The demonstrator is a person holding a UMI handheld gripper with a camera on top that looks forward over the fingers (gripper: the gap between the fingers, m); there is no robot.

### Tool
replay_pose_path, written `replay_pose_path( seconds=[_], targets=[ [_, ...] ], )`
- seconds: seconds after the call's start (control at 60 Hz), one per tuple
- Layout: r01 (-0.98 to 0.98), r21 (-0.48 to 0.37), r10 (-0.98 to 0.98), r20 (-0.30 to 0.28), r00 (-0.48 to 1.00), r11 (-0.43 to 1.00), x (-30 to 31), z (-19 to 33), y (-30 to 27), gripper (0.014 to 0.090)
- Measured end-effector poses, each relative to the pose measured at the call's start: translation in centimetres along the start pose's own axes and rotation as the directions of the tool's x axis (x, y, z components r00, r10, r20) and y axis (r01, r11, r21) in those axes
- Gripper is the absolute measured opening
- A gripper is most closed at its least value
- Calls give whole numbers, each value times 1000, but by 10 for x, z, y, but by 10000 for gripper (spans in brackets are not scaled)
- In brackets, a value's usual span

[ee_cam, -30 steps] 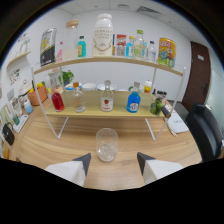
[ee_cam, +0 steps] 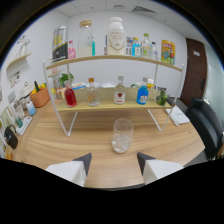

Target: Make me a cup of Vodka Sunrise.

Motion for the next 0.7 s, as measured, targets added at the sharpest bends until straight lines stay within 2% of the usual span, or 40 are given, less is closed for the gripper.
replay_pose_path(
  seconds=[0.2, 0.35, 0.583, 0.7],
  targets=[
    [-52, 143, 42, 69, 997, 988, -72, 5, -40, 853],
    [-65, 252, 41, 101, 994, 966, -111, 31, -87, 849],
    [-43, 325, 5, 116, 993, 945, -150, 91, -137, 847],
    [-28, 337, -8, 107, 994, 941, -156, 116, -151, 776]
  ],
)
